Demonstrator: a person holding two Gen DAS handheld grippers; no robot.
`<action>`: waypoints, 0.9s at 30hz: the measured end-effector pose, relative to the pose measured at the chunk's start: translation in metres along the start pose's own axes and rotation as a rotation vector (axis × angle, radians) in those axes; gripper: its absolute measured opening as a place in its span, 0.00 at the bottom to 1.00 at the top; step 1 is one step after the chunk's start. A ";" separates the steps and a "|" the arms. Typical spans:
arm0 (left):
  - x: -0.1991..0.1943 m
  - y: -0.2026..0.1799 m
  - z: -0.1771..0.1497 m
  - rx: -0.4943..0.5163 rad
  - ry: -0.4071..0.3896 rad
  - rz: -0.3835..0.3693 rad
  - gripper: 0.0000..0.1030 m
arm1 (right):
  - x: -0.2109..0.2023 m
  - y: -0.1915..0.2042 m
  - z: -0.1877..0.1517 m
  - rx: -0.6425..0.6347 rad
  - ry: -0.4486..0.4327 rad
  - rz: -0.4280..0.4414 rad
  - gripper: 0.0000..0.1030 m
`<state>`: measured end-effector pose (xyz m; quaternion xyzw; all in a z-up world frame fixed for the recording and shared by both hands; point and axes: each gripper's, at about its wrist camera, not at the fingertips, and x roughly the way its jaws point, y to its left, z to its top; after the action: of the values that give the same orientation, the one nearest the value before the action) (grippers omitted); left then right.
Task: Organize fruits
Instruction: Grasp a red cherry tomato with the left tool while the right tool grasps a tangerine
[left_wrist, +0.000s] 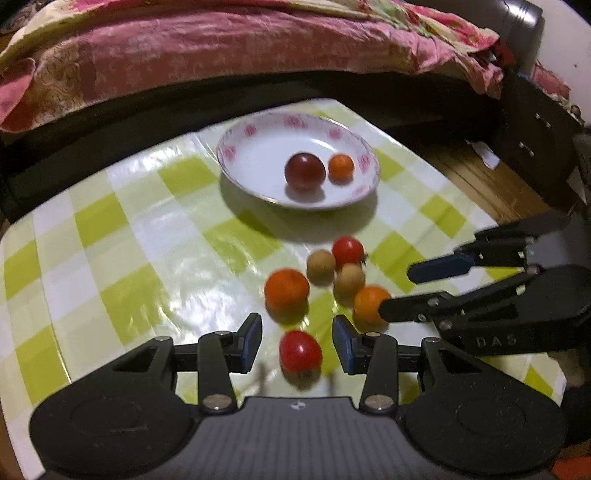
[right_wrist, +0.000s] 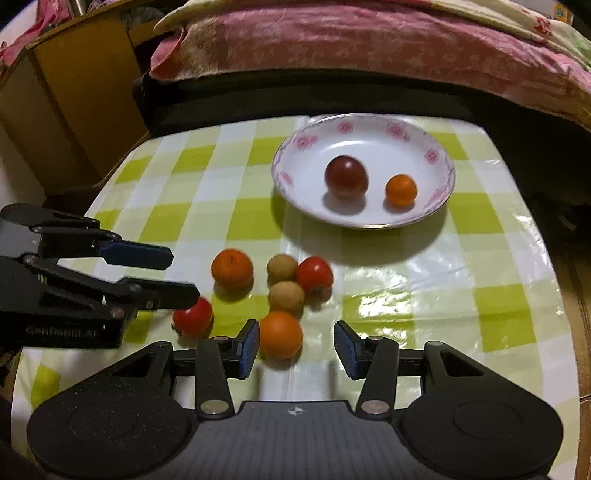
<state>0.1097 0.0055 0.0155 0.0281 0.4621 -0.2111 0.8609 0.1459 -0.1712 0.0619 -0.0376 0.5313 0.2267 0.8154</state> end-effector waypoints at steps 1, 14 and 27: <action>0.000 -0.001 -0.002 0.006 0.006 -0.006 0.48 | 0.001 0.002 -0.001 -0.009 0.001 0.002 0.41; 0.018 -0.008 -0.014 0.056 0.054 0.002 0.48 | 0.022 0.010 -0.003 -0.061 0.049 -0.006 0.41; 0.033 -0.010 -0.015 0.065 0.057 0.062 0.42 | 0.028 0.006 0.000 -0.058 0.050 -0.013 0.26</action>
<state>0.1098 -0.0111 -0.0180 0.0762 0.4783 -0.1982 0.8522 0.1530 -0.1562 0.0386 -0.0704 0.5446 0.2358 0.8018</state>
